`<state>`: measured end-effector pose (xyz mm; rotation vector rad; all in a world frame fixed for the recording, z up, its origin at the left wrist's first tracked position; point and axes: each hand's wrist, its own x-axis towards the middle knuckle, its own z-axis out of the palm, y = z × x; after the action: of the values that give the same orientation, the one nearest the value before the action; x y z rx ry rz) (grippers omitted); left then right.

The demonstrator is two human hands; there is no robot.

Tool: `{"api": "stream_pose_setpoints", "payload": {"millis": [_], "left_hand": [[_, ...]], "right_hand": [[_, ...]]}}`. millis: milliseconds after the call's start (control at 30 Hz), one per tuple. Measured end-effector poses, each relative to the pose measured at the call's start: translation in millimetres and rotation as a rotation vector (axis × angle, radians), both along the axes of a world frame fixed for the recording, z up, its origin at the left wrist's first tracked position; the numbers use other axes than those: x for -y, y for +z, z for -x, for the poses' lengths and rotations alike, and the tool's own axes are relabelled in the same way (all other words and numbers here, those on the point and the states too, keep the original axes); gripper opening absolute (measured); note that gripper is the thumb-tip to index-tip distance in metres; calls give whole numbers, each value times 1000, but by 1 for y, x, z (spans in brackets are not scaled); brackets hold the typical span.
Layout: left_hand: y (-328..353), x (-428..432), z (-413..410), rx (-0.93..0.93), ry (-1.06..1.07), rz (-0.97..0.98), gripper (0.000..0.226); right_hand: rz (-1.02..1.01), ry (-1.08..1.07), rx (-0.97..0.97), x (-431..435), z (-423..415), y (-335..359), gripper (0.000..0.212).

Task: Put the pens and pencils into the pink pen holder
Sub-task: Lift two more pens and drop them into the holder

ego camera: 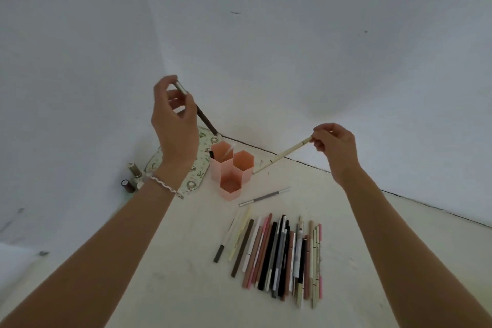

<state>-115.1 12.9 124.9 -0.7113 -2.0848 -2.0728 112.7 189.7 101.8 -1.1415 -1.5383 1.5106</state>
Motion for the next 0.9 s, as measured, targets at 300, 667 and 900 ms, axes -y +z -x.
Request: {"api": "stream_pose_setpoints", "payload": {"millis": [300,667,900], "left_hand": [[-72,0,-8,-239,-193,491,25],[-32,21,9,-48,-7,170,29],[-33,26,-17,-60,-35,148,20]], "right_hand": [[-194,-292,-101,29,36,19,15],[-576,-23,89,85,94,-12,8],[-688,135,242,93,92,-28,16]]}}
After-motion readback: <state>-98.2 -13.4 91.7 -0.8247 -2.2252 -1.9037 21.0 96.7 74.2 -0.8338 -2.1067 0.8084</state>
